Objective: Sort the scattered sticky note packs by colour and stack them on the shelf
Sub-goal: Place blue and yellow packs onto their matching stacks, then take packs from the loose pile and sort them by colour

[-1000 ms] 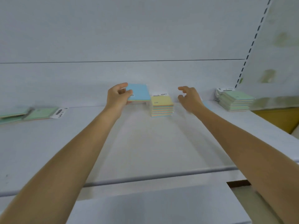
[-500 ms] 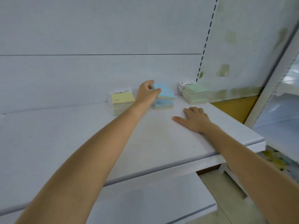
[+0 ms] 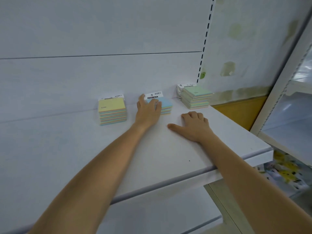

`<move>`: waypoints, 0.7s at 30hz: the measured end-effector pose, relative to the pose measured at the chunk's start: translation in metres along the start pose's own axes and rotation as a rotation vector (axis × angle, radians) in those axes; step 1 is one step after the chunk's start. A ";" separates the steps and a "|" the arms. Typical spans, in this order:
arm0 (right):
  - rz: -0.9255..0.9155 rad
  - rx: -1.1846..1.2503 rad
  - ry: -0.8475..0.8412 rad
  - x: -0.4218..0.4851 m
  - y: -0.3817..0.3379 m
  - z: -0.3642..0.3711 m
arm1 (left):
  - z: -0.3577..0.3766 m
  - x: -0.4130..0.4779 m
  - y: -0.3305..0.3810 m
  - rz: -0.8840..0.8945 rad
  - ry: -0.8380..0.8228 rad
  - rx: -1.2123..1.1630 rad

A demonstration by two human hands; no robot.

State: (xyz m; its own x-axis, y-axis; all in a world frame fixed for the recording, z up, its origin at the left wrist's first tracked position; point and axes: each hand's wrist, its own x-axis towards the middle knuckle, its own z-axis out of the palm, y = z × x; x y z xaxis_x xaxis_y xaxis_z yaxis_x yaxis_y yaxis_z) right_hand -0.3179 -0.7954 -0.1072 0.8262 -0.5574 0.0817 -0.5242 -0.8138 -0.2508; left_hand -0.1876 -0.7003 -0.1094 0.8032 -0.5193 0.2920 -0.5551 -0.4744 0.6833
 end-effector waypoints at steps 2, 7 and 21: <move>-0.006 0.001 0.002 0.000 0.001 0.001 | -0.001 0.000 -0.001 -0.009 -0.031 0.034; -0.009 0.006 0.011 0.001 0.003 0.001 | -0.002 -0.004 -0.001 0.030 -0.029 0.160; -0.425 0.221 0.134 -0.032 -0.069 -0.013 | -0.102 -0.042 0.006 0.269 0.164 0.505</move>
State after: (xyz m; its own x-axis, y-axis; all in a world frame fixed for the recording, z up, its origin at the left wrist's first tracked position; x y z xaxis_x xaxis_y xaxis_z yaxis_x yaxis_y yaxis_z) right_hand -0.3112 -0.7233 -0.0802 0.9159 -0.2123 0.3408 -0.0789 -0.9273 -0.3659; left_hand -0.2025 -0.6090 -0.0492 0.6208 -0.5702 0.5380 -0.7455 -0.6417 0.1800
